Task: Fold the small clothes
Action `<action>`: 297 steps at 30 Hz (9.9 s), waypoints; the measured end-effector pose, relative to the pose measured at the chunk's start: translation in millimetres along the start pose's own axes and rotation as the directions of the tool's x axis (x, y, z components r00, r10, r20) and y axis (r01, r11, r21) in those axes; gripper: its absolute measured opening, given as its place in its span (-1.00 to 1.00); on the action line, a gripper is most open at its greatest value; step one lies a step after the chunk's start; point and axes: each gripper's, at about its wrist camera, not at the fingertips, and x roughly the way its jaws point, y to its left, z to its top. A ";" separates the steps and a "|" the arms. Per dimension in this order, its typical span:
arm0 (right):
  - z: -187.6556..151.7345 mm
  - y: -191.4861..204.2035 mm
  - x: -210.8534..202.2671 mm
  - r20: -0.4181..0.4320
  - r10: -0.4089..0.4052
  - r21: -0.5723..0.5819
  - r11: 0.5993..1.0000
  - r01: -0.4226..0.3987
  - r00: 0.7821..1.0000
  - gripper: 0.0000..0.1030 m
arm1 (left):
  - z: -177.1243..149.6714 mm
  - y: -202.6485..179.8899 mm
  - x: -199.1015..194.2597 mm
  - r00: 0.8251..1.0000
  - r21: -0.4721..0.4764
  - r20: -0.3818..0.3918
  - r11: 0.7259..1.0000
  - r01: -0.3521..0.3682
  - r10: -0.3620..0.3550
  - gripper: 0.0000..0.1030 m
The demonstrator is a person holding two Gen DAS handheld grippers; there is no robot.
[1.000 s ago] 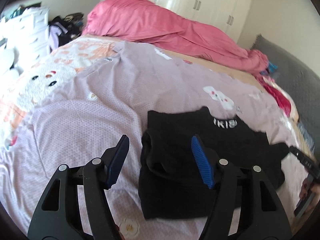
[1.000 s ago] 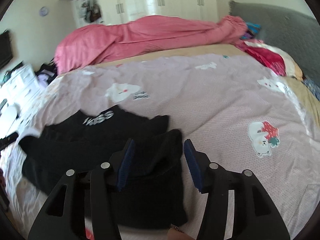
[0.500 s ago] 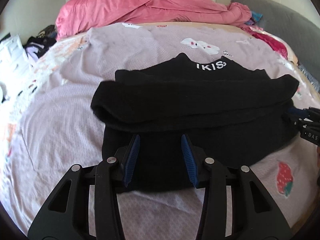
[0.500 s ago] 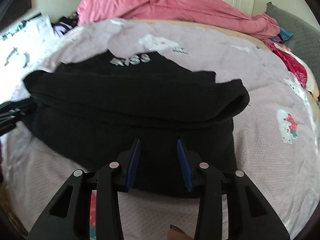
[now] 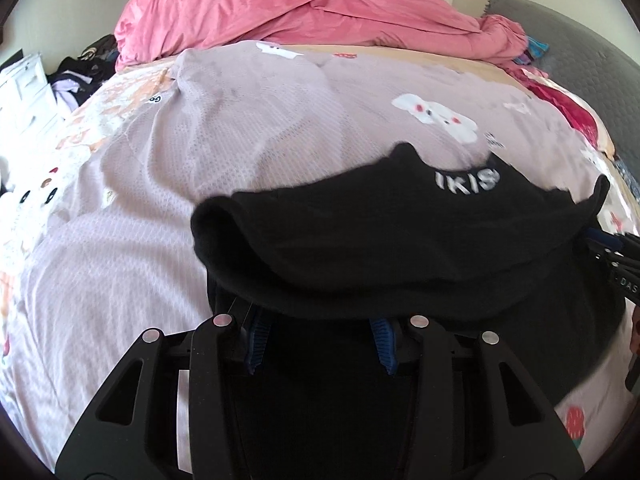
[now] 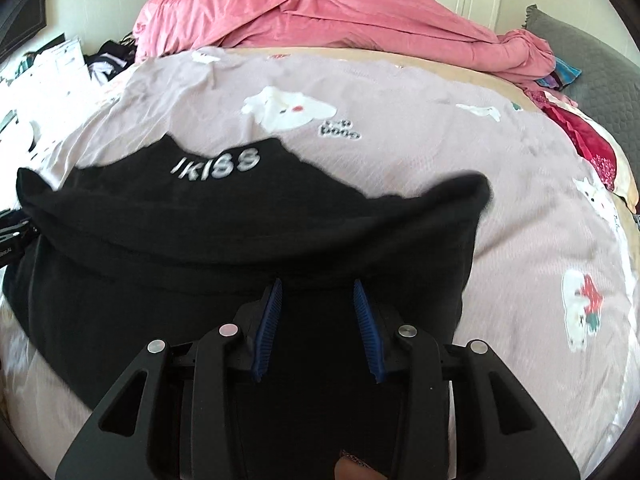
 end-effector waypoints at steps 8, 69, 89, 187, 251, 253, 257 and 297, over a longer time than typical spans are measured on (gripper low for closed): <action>20.5 -37.8 -4.3 0.077 -0.004 0.129 0.992 -0.006 0.997 -0.30 | 32.4 29.5 0.6 0.998 -0.142 0.063 0.990 0.012 -0.003 -0.21; -7.9 -27.8 -47.6 0.123 0.060 0.136 0.988 -0.077 0.991 0.00 | -1.0 7.2 -36.3 0.999 -0.123 0.039 0.992 0.031 -0.027 0.27; -41.0 11.5 -72.9 0.101 0.130 0.065 0.988 -0.137 0.986 0.20 | -33.3 -20.0 -44.0 0.996 -0.096 -0.016 0.992 0.083 -0.085 0.31; -82.4 123.5 -99.9 -0.011 0.217 0.050 0.975 -0.216 0.976 0.85 | -112.4 67.5 -113.4 1.000 -0.280 -0.024 0.960 -0.006 -0.001 0.82; -47.6 263.3 -12.7 0.145 0.036 -0.383 0.923 0.023 0.989 0.57 | -21.7 102.1 -31.4 0.998 -0.347 -0.049 0.938 0.008 -0.027 0.82; -49.2 263.2 -16.6 0.159 0.043 -0.380 0.925 0.021 0.986 0.45 | -21.1 100.4 -29.6 0.998 -0.351 -0.052 0.936 0.017 -0.037 0.82; -50.8 262.1 -25.3 0.181 0.082 -0.372 0.928 -0.009 0.980 0.17 | -19.3 99.2 -28.2 0.998 -0.354 -0.052 0.935 0.023 -0.044 0.82; -56.2 222.7 -58.7 0.261 0.232 -0.194 0.964 -0.184 0.937 -0.61 | 25.8 48.0 28.7 0.919 -0.380 -0.109 0.870 0.315 -0.380 0.11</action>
